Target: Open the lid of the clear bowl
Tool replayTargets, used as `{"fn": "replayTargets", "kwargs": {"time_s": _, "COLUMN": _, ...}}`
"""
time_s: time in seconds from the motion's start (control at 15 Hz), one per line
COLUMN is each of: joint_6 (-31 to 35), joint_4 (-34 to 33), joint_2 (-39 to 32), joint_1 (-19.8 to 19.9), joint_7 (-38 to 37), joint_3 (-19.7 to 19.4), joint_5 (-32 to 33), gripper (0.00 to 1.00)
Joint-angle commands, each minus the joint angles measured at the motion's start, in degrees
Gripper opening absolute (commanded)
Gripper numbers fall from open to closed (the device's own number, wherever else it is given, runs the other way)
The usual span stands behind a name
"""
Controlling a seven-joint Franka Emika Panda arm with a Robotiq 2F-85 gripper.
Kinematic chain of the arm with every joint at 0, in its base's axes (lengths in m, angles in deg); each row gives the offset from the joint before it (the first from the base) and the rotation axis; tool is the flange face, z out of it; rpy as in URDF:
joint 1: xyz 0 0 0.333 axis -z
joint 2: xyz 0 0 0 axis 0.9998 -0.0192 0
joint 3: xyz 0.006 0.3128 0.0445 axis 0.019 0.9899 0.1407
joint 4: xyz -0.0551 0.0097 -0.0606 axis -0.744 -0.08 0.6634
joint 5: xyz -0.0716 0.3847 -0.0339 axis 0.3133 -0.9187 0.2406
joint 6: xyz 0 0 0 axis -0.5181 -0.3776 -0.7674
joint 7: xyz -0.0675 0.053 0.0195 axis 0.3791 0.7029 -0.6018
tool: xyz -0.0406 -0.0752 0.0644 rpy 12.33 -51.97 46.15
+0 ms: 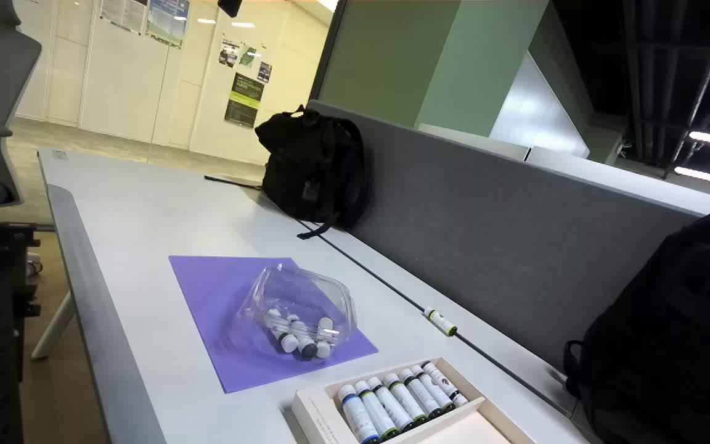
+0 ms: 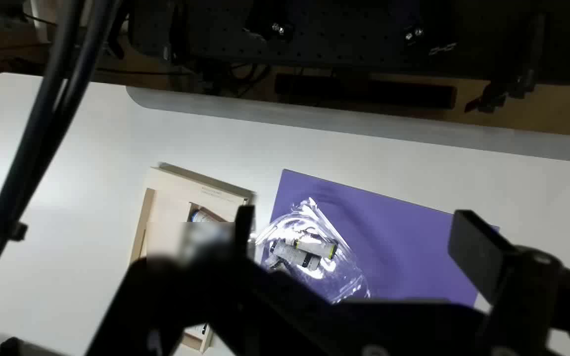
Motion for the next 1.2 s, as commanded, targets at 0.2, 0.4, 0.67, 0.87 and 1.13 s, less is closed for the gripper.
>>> {"fn": "replayTargets", "kwargs": {"time_s": 0.2, "joint_6": -0.1, "joint_4": -0.1, "joint_2": -0.3, "joint_1": -1.8, "joint_7": -0.7, "joint_3": -1.5, "joint_5": 0.6, "gripper": 1.0}}
{"fn": "replayTargets", "kwargs": {"time_s": 0.4, "joint_6": 0.0, "joint_4": -0.1, "joint_2": -0.3, "joint_1": -1.8, "joint_7": -0.7, "joint_3": -1.5, "joint_5": 0.6, "gripper": 1.0}}
{"fn": "replayTargets", "kwargs": {"time_s": 0.67, "joint_6": 1.6, "joint_4": 2.6, "joint_2": 0.7, "joint_1": -2.7, "joint_7": 1.5, "joint_3": -1.9, "joint_5": 1.7, "gripper": 1.0}}
{"fn": "replayTargets", "kwargs": {"time_s": 0.87, "joint_6": 6.0, "joint_4": 8.4, "joint_2": 1.4, "joint_1": -3.7, "joint_7": 6.1, "joint_3": -2.5, "joint_5": 7.7, "gripper": 1.0}}
{"fn": "replayTargets", "kwargs": {"time_s": 1.13, "joint_6": 13.4, "joint_4": 16.1, "joint_2": -0.3, "joint_1": -3.8, "joint_7": 7.9, "joint_3": -2.0, "joint_5": 20.0, "gripper": 1.0}}
